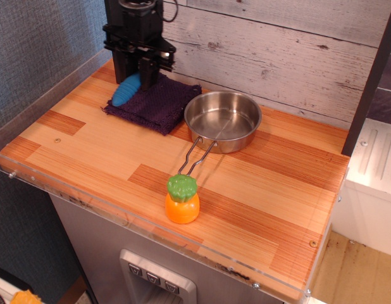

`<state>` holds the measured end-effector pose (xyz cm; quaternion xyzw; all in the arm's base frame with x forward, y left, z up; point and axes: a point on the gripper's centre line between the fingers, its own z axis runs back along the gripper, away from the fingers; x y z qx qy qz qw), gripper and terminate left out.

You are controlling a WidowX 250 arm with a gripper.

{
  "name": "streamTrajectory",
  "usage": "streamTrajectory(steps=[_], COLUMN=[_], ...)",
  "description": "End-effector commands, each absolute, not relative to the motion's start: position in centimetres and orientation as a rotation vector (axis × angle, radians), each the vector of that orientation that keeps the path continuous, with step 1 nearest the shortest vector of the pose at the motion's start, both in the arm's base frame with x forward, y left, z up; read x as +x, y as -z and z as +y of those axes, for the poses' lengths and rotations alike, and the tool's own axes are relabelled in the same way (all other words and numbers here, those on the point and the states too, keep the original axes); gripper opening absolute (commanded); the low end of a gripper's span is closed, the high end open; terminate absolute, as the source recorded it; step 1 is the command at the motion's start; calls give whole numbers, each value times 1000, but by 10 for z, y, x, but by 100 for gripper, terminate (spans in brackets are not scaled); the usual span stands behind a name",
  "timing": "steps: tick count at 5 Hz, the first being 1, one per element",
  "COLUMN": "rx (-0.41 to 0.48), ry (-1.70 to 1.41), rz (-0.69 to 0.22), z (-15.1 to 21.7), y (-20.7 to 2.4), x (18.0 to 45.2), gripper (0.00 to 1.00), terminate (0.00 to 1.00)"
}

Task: Move the spatula and place it on the purple cloth at the left edge of the table.

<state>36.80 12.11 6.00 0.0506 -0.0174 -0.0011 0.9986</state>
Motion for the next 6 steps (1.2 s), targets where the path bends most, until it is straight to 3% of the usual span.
streamTrajectory(steps=[1, 3, 5, 6], rx=[92, 20, -6, -6], ry=[11, 17, 29, 29], rz=[-66, -135, -125, -125], z=[130, 123, 124, 124], y=[-83, -98, -99, -99], x=[362, 351, 350, 350], gripper=[100, 100, 100, 100], terminate=[0, 0, 0, 100])
